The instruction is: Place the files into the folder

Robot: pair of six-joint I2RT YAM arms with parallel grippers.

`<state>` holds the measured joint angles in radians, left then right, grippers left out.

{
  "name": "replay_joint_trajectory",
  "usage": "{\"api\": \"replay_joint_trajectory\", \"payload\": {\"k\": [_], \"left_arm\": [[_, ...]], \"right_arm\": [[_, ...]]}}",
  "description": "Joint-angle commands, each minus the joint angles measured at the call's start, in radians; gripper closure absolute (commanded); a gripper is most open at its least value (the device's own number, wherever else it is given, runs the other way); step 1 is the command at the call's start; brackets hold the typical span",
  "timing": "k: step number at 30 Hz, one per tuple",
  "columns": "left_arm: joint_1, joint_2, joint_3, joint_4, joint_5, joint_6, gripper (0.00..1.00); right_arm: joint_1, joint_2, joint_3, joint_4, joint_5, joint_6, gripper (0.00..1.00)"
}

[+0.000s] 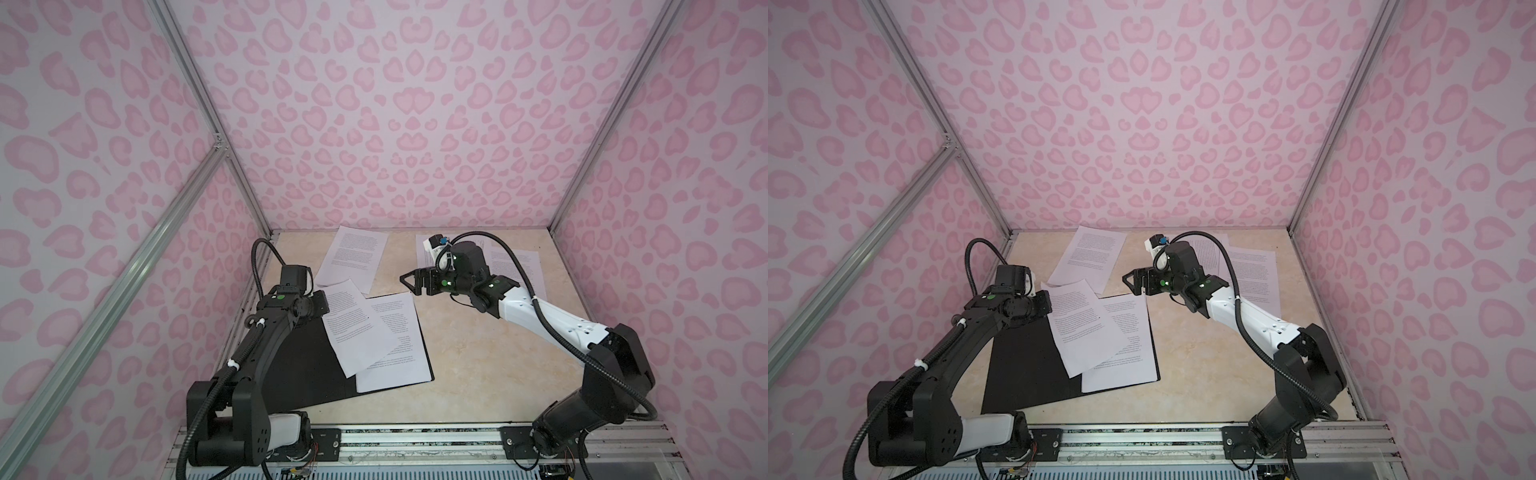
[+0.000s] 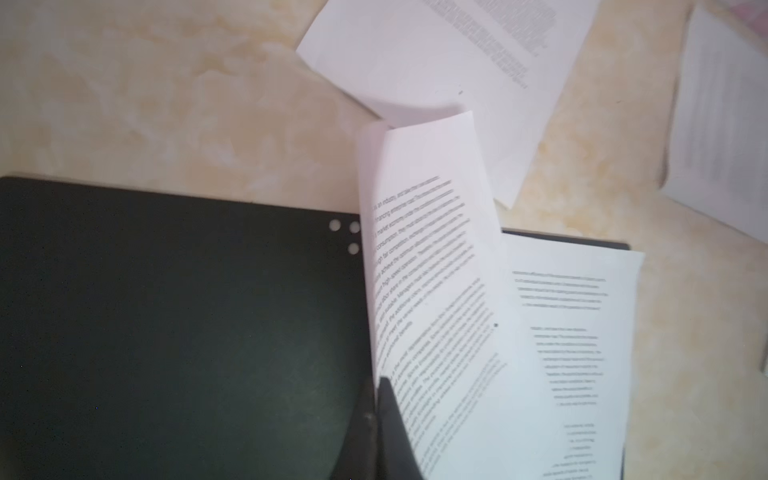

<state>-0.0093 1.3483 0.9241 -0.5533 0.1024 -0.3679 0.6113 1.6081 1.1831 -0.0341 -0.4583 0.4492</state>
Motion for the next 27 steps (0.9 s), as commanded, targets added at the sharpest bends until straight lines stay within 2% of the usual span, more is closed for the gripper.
{"api": "replay_joint_trajectory", "payload": {"k": [1, 5, 11, 14, 17, 23, 27], "left_arm": [[0.029, 0.041, 0.0, -0.022, -0.038, 0.012, 0.97], [0.044, 0.105, 0.003, -0.024, -0.049, 0.006, 0.97], [0.045, 0.191, 0.076, -0.078, -0.092, 0.023, 0.97], [0.045, 0.198, 0.063, -0.063, -0.142, 0.039, 0.97], [0.044, 0.206, 0.048, -0.041, -0.131, 0.04, 0.97], [0.025, 0.26, 0.067, -0.061, -0.171, 0.052, 0.97], [0.022, 0.276, 0.07, -0.062, -0.163, 0.054, 0.97]], "right_arm": [[0.029, 0.064, -0.01, 0.065, -0.031, 0.034, 0.05], [0.073, 0.142, -0.014, 0.018, -0.022, -0.042, 0.06], [0.077, 0.192, -0.072, 0.097, -0.05, -0.027, 0.06], [0.077, 0.215, -0.095, 0.129, -0.065, -0.021, 0.06], [0.077, 0.236, -0.105, 0.153, -0.075, -0.017, 0.05], [0.118, 0.299, -0.066, 0.153, -0.11, -0.041, 0.05], [0.127, 0.328, -0.055, 0.177, -0.149, -0.015, 0.07]]}}
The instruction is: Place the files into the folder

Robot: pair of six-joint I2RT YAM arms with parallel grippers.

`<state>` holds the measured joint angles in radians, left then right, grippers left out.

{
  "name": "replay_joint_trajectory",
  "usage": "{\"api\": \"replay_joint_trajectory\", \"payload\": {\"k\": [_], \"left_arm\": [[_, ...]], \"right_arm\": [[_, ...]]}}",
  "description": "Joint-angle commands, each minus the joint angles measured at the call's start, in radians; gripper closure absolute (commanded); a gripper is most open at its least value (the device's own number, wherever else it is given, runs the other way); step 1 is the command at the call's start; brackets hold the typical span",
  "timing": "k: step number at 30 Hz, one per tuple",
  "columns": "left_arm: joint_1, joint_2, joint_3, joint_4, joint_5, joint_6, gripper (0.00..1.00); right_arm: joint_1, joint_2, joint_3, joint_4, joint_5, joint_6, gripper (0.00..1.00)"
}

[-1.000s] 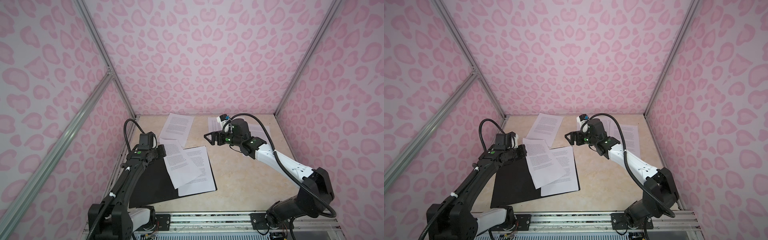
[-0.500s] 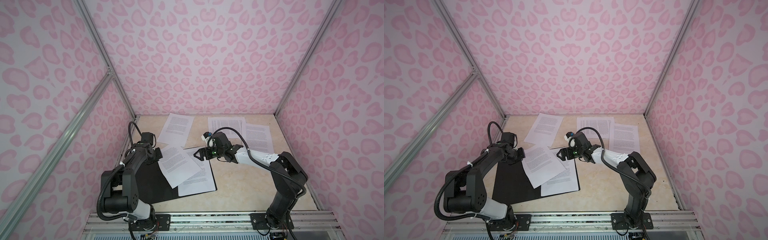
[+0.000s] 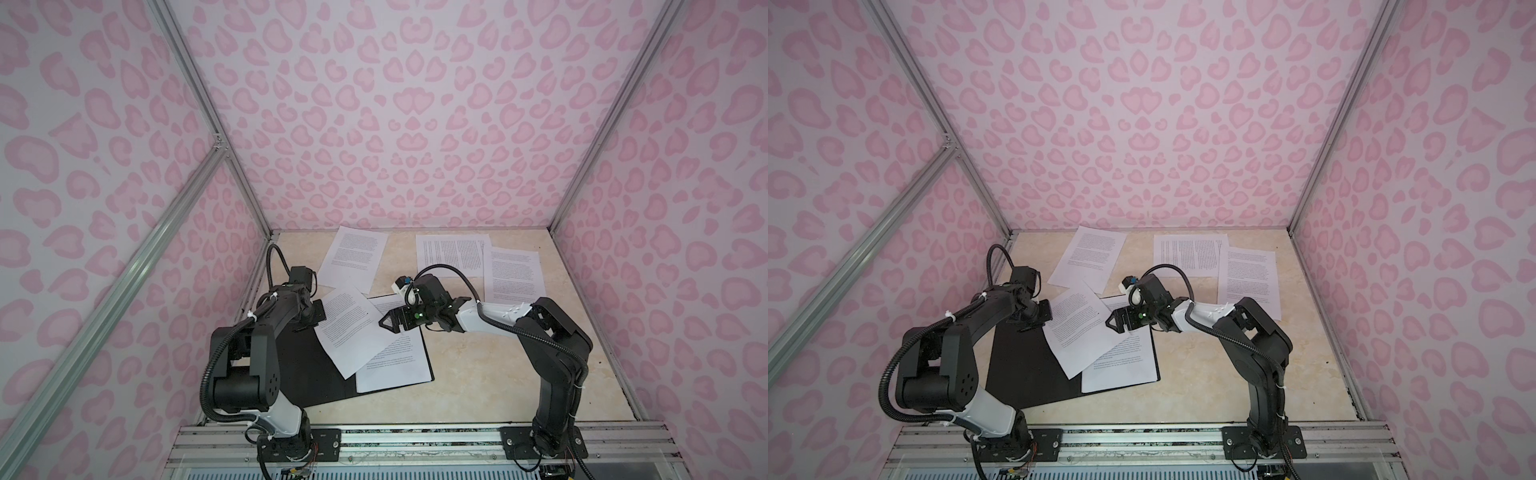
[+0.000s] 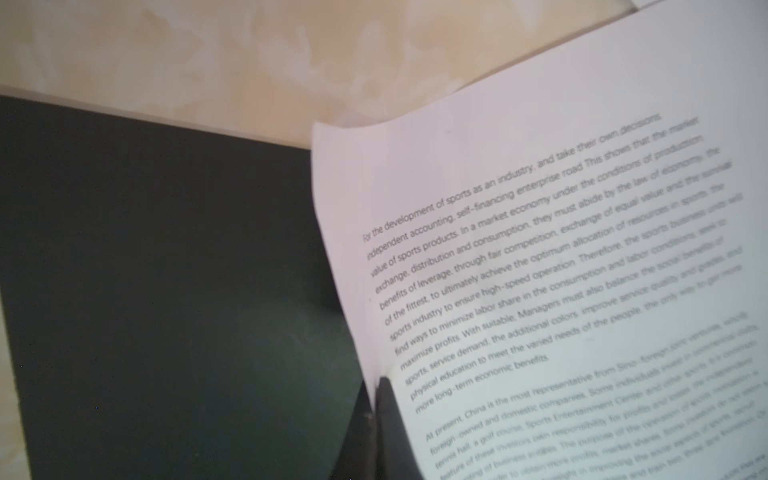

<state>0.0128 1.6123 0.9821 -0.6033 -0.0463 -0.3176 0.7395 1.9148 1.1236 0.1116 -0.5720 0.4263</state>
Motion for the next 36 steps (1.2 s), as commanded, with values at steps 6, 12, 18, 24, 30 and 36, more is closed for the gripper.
{"api": "replay_joint_trajectory", "payload": {"k": [6, 12, 18, 24, 30, 36], "left_arm": [[-0.008, 0.01, 0.005, -0.003, -0.002, 0.006, 0.97], [-0.023, 0.011, 0.007, -0.009, -0.021, 0.02, 0.97], [-0.03, 0.013, 0.007, -0.01, -0.018, 0.019, 0.97], [-0.033, 0.017, 0.009, -0.015, -0.033, 0.024, 0.97], [-0.034, 0.016, 0.009, -0.018, -0.031, 0.028, 0.97], [-0.037, 0.015, 0.009, -0.019, -0.027, 0.031, 0.97]], "right_arm": [[0.003, 0.067, 0.034, 0.028, -0.055, 0.02, 0.12], [0.011, 0.08, 0.062, 0.002, -0.041, -0.007, 0.12], [0.022, 0.113, 0.082, -0.021, 0.004, -0.026, 0.14], [0.025, 0.126, 0.097, -0.027, 0.012, -0.034, 0.14], [0.029, 0.15, 0.11, -0.03, -0.003, -0.026, 0.14], [0.029, 0.159, 0.107, -0.009, -0.036, -0.003, 0.14]]}}
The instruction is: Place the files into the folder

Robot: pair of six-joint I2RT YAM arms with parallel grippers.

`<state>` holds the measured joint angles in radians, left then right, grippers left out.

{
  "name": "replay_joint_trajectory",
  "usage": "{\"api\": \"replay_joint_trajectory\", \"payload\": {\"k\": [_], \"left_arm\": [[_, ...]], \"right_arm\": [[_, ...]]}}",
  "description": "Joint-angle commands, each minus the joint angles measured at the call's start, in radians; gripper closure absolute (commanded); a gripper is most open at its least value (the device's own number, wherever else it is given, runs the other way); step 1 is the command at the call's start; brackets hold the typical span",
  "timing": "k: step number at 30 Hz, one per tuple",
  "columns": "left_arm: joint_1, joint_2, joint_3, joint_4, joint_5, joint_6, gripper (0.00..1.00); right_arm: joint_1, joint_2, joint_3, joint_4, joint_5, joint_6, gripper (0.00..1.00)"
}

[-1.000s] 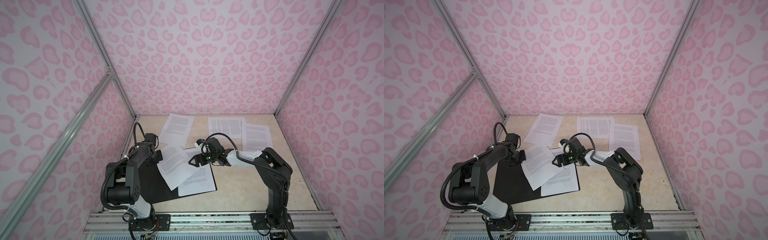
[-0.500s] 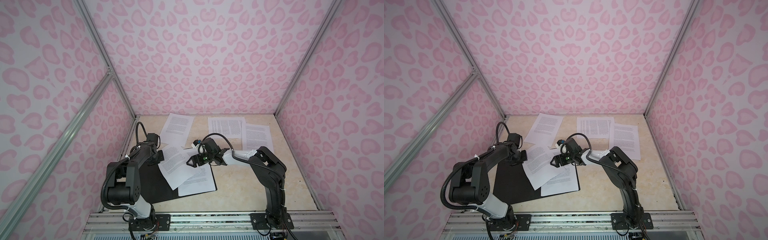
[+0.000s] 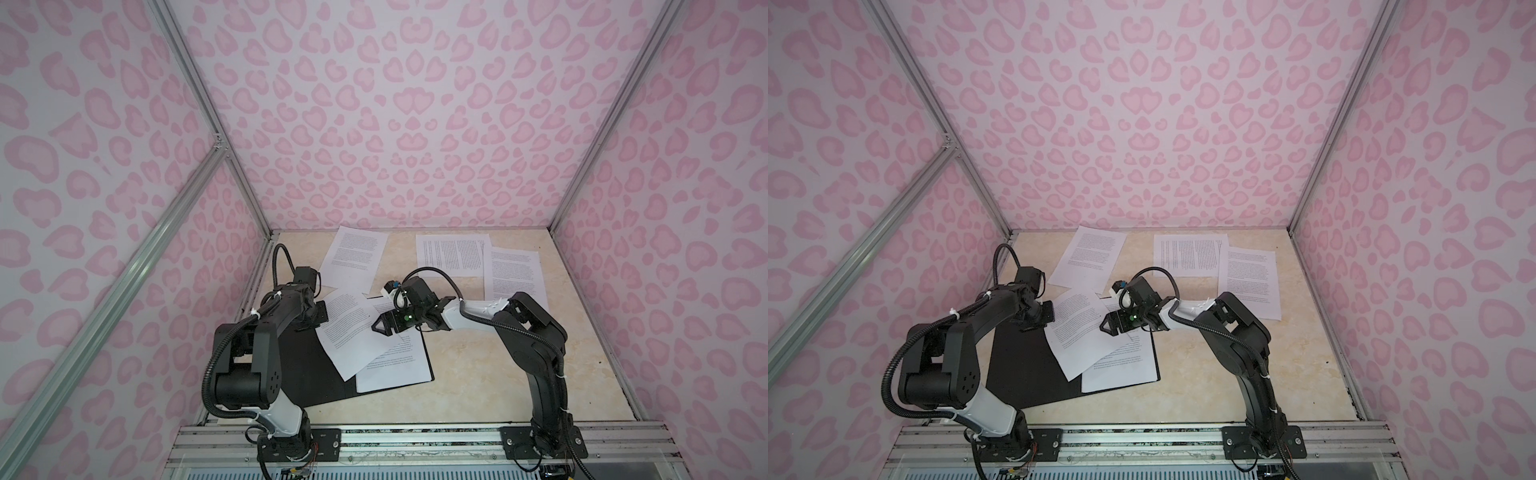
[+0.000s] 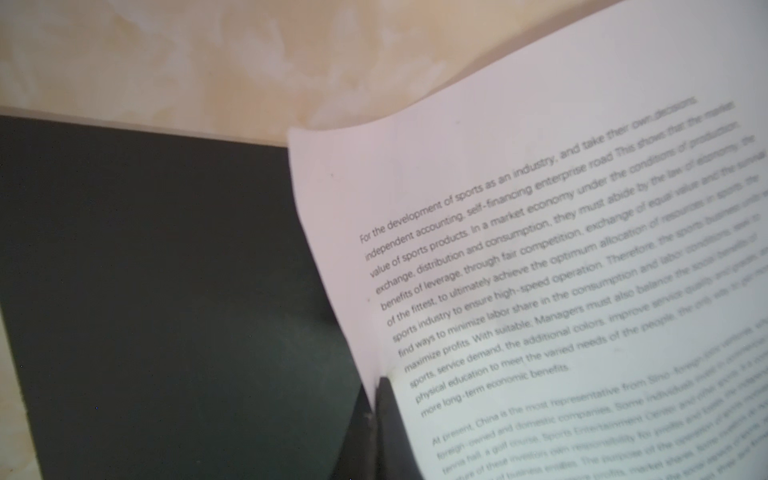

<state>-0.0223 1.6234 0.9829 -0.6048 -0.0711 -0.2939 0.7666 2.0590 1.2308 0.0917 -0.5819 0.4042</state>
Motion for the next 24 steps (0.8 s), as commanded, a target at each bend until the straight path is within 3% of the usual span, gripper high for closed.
{"api": "replay_joint_trajectory", "payload": {"k": [1, 19, 24], "left_arm": [[-0.002, 0.004, 0.008, -0.017, -0.003, 0.006, 0.97], [-0.005, -0.03, -0.003, 0.008, 0.032, 0.004, 0.97], [-0.005, -0.051, -0.01, 0.027, 0.057, 0.004, 0.97]], "right_arm": [[0.002, 0.015, 0.0, 0.015, -0.034, 0.023, 0.15], [-0.033, -0.029, -0.095, 0.284, -0.23, 0.186, 0.22], [-0.024, -0.051, -0.105, 0.316, -0.245, 0.167, 0.22]]}}
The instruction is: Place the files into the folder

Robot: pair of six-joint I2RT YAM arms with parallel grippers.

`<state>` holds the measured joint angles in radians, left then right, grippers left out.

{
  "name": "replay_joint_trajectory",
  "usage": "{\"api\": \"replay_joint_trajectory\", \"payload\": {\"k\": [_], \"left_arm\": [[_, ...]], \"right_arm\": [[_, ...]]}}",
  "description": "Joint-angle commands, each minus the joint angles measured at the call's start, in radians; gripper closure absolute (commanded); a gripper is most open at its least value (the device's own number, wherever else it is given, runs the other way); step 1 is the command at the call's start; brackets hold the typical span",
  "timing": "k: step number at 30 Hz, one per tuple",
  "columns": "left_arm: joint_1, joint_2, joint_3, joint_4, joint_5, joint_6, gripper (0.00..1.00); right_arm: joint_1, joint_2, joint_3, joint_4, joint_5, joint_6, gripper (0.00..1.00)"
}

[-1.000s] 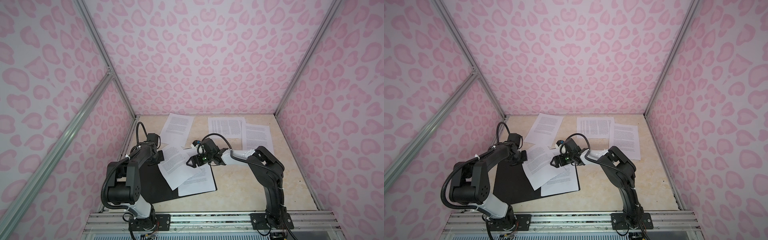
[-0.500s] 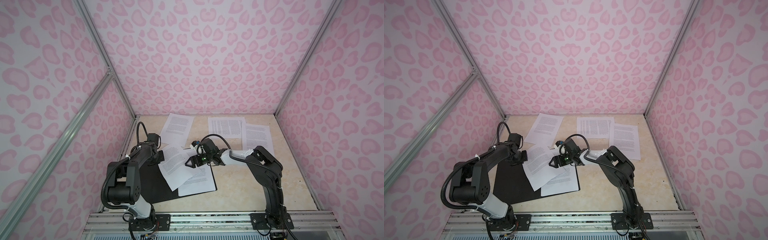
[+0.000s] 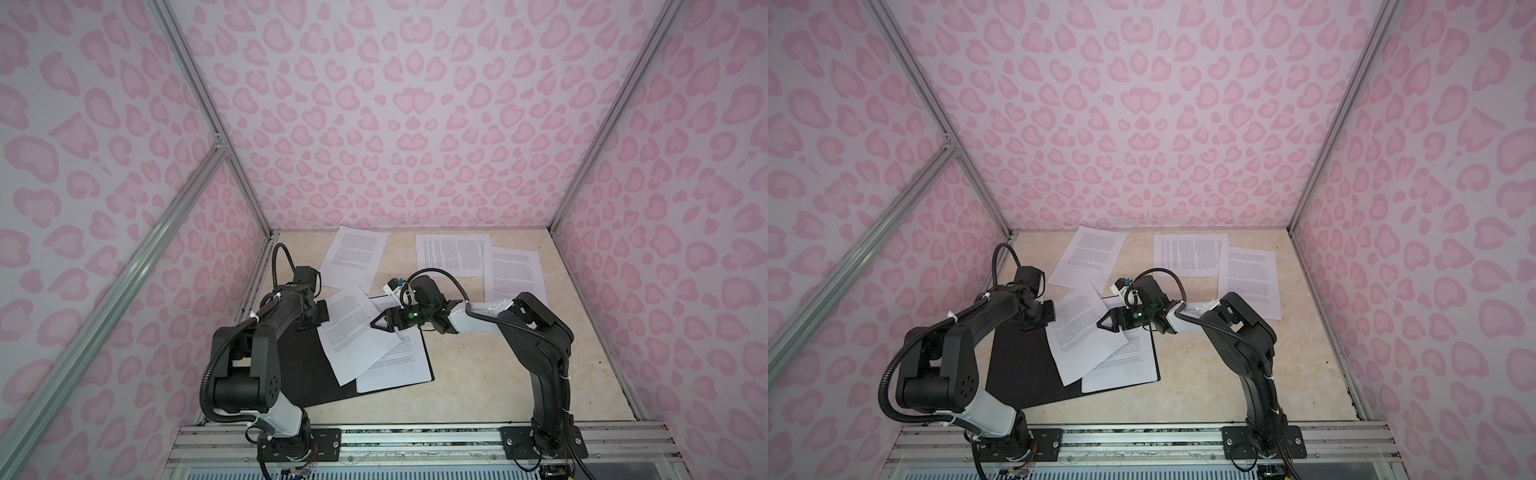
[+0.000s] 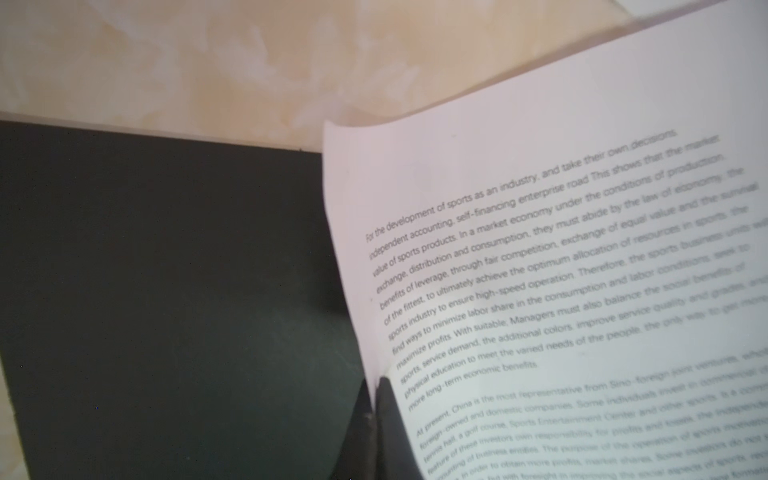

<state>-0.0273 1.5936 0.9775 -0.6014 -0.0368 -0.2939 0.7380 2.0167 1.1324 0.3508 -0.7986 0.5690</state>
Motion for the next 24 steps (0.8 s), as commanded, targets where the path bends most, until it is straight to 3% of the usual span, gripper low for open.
{"api": "replay_joint_trajectory", "payload": {"k": [1, 6, 24], "left_arm": [[-0.001, -0.03, -0.008, 0.031, 0.032, 0.002, 0.97], [-0.001, -0.094, -0.033, 0.084, 0.096, -0.002, 0.97], [-0.035, -0.272, -0.103, 0.254, 0.229, 0.01, 0.97]], "right_arm": [[0.004, -0.01, -0.007, 0.047, -0.02, -0.003, 0.22], [-0.002, 0.007, 0.011, -0.016, 0.022, -0.023, 0.24], [-0.034, 0.081, 0.041, -0.025, 0.022, 0.024, 0.52]]}}
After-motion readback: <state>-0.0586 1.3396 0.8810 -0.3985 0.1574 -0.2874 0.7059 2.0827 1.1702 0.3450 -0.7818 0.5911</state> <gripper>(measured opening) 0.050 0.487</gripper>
